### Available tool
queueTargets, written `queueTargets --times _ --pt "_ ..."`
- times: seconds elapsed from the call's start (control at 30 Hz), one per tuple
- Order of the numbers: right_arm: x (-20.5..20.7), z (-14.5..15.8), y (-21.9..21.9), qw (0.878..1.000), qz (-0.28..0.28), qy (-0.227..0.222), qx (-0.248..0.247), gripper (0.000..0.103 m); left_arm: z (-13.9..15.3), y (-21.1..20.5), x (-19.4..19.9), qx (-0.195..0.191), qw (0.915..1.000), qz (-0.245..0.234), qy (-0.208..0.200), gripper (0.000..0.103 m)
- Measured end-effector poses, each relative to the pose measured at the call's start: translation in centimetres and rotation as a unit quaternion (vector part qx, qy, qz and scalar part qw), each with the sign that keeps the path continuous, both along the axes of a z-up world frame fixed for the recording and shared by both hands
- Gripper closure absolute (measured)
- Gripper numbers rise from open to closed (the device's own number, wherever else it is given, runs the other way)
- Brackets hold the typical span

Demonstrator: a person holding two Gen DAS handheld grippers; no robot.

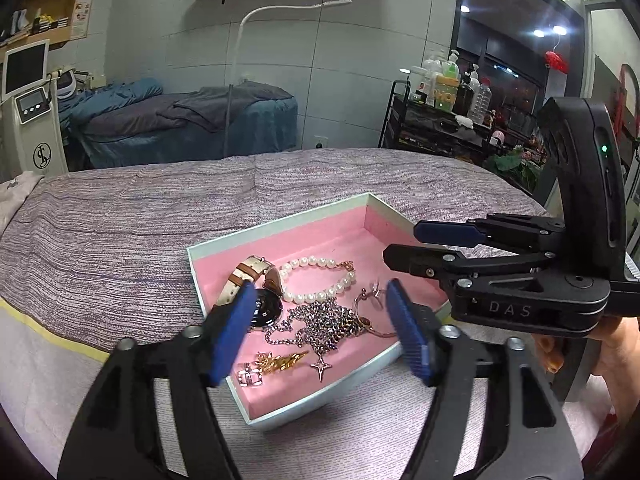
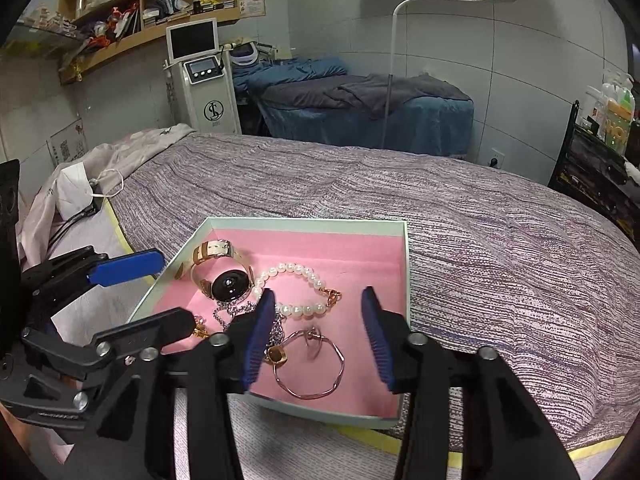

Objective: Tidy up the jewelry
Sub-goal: 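Carry both rings over the box and open both tools to drop them, then withdraw both tools toward the last gold pendant on the sheet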

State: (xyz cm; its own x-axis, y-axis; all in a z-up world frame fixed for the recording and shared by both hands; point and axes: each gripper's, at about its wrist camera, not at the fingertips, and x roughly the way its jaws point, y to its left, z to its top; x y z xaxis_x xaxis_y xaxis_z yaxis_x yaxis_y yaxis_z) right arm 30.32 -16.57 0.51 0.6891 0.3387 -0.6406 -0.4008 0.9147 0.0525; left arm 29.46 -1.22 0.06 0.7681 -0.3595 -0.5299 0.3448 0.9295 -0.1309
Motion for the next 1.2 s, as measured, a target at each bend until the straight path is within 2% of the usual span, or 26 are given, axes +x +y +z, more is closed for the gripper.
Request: queueTargets --times 0.1,0.13,0.23,0.3,0.53,0.9,1.2 --pt "0.0 0.5 -0.7 1.0 -0.013 -0.011 0.01 0.042 0.4 0.5 -0.6 0.002 0.9999 0.008 -0.011 0.019" --pt "-0.1 0.6 -0.9 1.0 -0.017 -0.015 0.011 0.034 0.4 0.7 -0.9 0.003 0.9998 0.012 -0.014 0.014" --pt "-0.4 0.8 -1.5 0.999 -0.027 -0.023 0.022 0.016 0.5 1.3 -1.8 0.0 0.9996 0.018 -0.021 0.009" --pt "-0.8 0.9 -1.7 0.999 -0.029 -0.022 0.029 0.011 0.3 1.7 -2.5 -0.002 0.9995 0.024 -0.021 0.006" --pt "-4.0 0.7 -1.0 0.999 -0.023 -0.028 0.0 0.007 0.0 2.8 -5.5 -0.002 0.9993 0.028 -0.026 0.006" --pt "-9.9 -1.8 -0.6 0.999 0.014 0.025 -0.018 0.007 -2.0 4.6 -10.3 -0.001 0.9992 0.04 0.007 0.006" --pt "-14.0 -3.9 2.0 0.995 0.069 0.047 -0.05 0.023 -3.7 3.9 -13.2 0.032 0.9986 0.037 0.021 0.006"
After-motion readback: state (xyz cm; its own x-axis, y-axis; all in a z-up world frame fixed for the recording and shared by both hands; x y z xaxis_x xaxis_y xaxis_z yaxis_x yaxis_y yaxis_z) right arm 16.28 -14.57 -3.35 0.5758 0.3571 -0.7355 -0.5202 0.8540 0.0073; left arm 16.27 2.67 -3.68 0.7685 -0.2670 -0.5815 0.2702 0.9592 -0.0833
